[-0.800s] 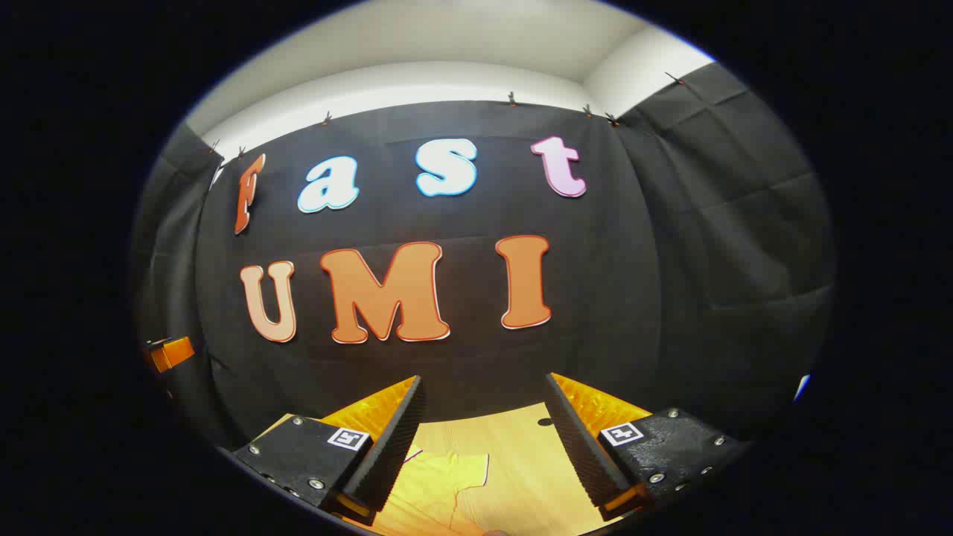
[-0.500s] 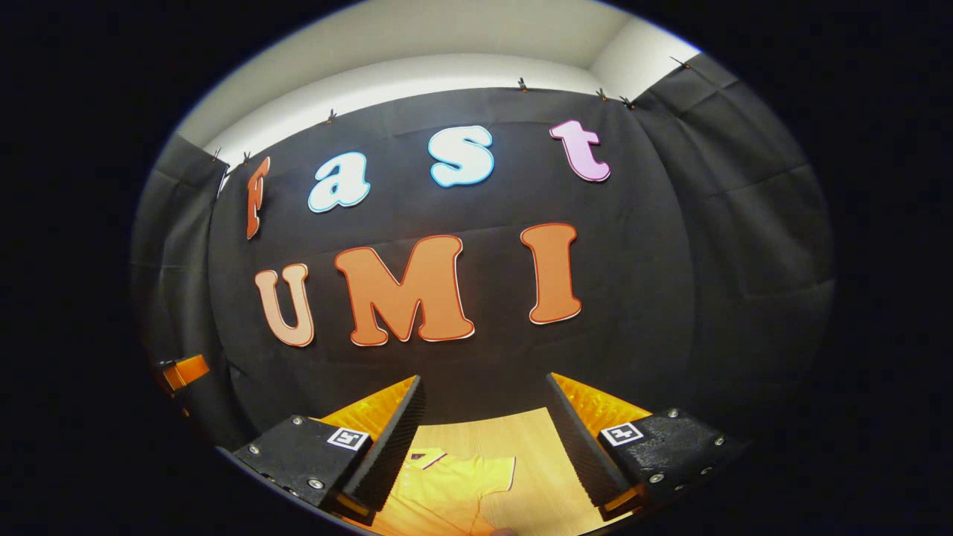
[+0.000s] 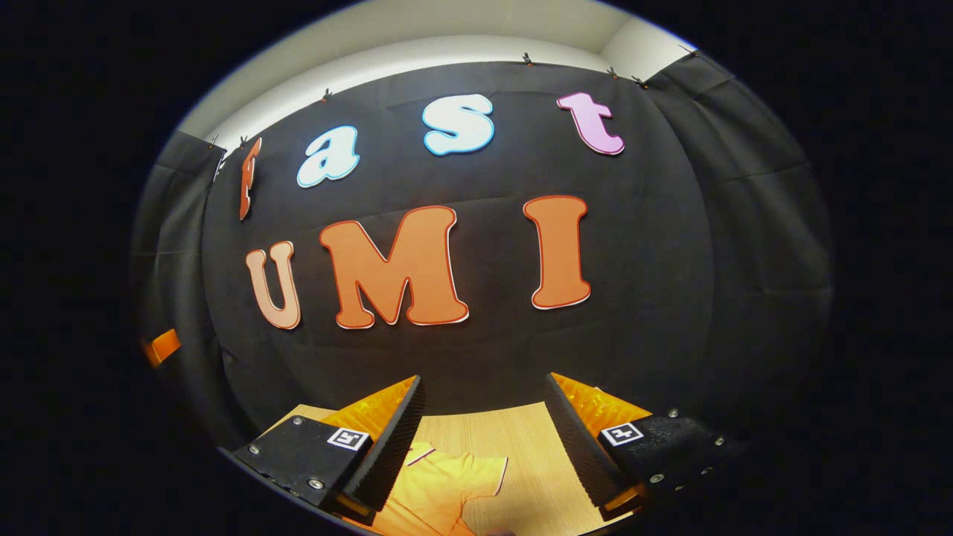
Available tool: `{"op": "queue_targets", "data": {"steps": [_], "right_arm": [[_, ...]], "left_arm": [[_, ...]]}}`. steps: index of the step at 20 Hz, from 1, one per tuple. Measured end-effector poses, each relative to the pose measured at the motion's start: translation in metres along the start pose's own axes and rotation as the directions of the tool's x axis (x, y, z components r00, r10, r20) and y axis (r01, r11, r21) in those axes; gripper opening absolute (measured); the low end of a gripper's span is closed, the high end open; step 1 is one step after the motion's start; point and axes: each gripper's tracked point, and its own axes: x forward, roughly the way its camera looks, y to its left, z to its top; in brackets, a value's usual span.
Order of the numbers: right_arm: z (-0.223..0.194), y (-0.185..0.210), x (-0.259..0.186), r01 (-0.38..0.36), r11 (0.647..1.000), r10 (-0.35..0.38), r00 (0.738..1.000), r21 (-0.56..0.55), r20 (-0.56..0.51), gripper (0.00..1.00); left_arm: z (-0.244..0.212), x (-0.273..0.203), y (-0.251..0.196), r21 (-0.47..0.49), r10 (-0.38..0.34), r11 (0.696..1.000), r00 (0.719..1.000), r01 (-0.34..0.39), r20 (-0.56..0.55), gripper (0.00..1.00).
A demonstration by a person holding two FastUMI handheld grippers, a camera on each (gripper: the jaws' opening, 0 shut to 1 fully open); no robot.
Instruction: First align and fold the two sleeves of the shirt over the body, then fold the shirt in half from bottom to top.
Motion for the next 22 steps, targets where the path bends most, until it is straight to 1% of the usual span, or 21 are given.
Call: {"op": "queue_targets", "data": {"steps": [1, 2, 5, 7, 11, 15, 17, 19, 22], "right_arm": [[-0.003, 0.001, 0.003, -0.004, 1.0, 0.004, 1.0, 0.001, -0.011, 0.97], [-0.007, 0.0, 0.003, -0.004, 1.0, 0.004, 1.0, -0.004, -0.019, 0.97], [-0.017, -0.004, 0.006, 0.012, 0.999, -0.014, 0.999, -0.039, -0.035, 0.98], [-0.024, -0.001, 0.008, 0.027, 0.999, -0.029, 0.998, -0.046, -0.053, 0.98], [-0.03, 0.004, 0.01, 0.051, 0.997, -0.055, 0.995, -0.053, -0.083, 0.98], [-0.043, 0.014, 0.025, 0.055, 0.997, -0.064, 0.986, -0.062, -0.156, 0.97], [-0.056, 0.017, 0.039, 0.053, 0.996, -0.067, 0.973, -0.067, -0.222, 0.98], [-0.071, 0.013, 0.053, 0.066, 0.995, -0.084, 0.95, -0.069, -0.3, 0.98], [-0.094, 0.016, 0.077, 0.065, 0.995, -0.092, 0.912, -0.08, -0.399, 0.98]], "left_arm": [[-0.009, 0.002, -0.004, 0.028, 0.004, 1.0, 1.0, -0.003, -0.023, 0.97], [-0.018, 0.004, -0.009, 0.033, -0.001, 0.999, 0.999, 0.002, -0.045, 0.97], [-0.038, 0.016, -0.025, -0.016, -0.05, 0.999, 0.994, 0.049, -0.094, 0.98], [-0.041, 0.028, -0.027, -0.02, -0.071, 0.997, 0.992, 0.07, -0.103, 0.98], [-0.04, 0.05, -0.027, 0.007, -0.116, 0.993, 0.988, 0.118, -0.098, 0.98], [-0.045, 0.063, -0.022, 0.016, -0.146, 0.989, 0.984, 0.148, -0.104, 0.98], [-0.048, 0.069, -0.016, 0.028, -0.15, 0.988, 0.983, 0.154, -0.106, 0.98], [-0.05, 0.073, -0.007, 0.03, -0.149, 0.988, 0.983, 0.153, -0.109, 0.98], [-0.057, 0.078, 0.006, 0.017, -0.146, 0.989, 0.981, 0.149, -0.126, 0.98]]}}
